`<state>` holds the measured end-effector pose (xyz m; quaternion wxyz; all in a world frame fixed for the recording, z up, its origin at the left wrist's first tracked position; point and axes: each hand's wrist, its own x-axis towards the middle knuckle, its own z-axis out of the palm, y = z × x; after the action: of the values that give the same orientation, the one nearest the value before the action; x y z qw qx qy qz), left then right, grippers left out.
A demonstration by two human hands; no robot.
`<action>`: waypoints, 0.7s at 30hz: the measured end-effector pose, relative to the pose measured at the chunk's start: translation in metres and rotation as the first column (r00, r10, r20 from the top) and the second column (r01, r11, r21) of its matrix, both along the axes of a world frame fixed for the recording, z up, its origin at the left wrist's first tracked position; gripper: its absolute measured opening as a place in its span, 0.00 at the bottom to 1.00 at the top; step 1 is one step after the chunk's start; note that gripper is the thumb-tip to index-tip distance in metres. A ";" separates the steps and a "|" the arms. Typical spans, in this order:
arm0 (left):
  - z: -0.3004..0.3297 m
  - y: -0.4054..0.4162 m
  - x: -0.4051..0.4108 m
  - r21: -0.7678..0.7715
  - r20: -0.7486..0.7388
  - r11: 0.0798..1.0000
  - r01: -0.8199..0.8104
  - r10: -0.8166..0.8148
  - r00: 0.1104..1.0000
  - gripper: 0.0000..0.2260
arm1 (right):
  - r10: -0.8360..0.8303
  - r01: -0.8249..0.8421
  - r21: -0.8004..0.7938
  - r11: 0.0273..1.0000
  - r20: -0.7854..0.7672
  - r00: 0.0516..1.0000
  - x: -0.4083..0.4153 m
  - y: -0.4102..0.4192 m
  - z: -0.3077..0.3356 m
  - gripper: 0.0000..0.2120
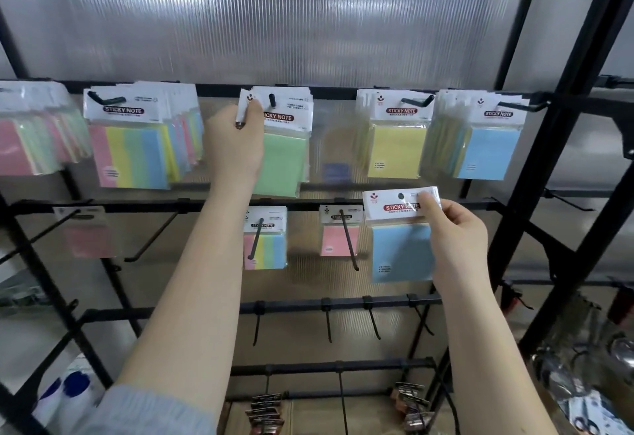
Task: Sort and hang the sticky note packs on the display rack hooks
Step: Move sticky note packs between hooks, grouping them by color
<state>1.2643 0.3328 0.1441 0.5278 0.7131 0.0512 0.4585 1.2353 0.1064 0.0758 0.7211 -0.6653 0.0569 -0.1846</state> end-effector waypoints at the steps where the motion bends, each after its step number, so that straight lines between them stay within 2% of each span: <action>1: -0.001 0.000 0.003 0.014 -0.013 1.000 -0.022 0.022 1.000 0.22 | -0.004 0.004 -0.008 1.000 0.000 1.000 0.001 0.000 0.000 0.13; 4: -0.003 0.000 0.014 0.065 -0.068 0.994 -0.090 0.095 0.993 0.20 | -0.009 0.009 -0.021 1.000 0.004 1.000 0.004 0.003 0.000 0.13; 6: -0.004 0.000 0.023 0.034 -0.080 0.993 -0.109 0.111 0.991 0.16 | -0.013 0.013 -0.017 1.000 0.001 1.000 0.006 0.005 0.000 0.13; 12: -0.007 0.009 0.038 0.048 -0.045 0.981 -0.190 0.192 0.980 0.15 | -0.024 0.024 -0.012 1.000 -0.003 1.000 0.011 0.012 -0.001 0.12; 14: -0.008 0.010 0.036 0.029 -0.030 0.981 -0.191 0.191 0.981 0.12 | -0.032 0.032 -0.011 0.999 -0.002 0.999 0.012 0.014 -0.002 0.12; 18: -0.025 0.012 0.023 -0.012 0.003 0.987 -0.160 0.160 0.987 0.13 | -0.052 0.052 0.010 0.999 0.001 0.999 0.012 0.017 -0.005 0.12; 21: -0.045 0.020 0.016 -0.012 -0.047 0.988 -0.151 0.151 0.987 0.05 | -0.078 0.078 0.005 0.997 0.003 0.997 0.012 0.017 -0.007 0.12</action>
<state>1.2801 0.3525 0.0995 0.4958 0.7134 0.1208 0.4802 1.2474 0.1235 0.0692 0.7151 -0.6606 0.0821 -0.2133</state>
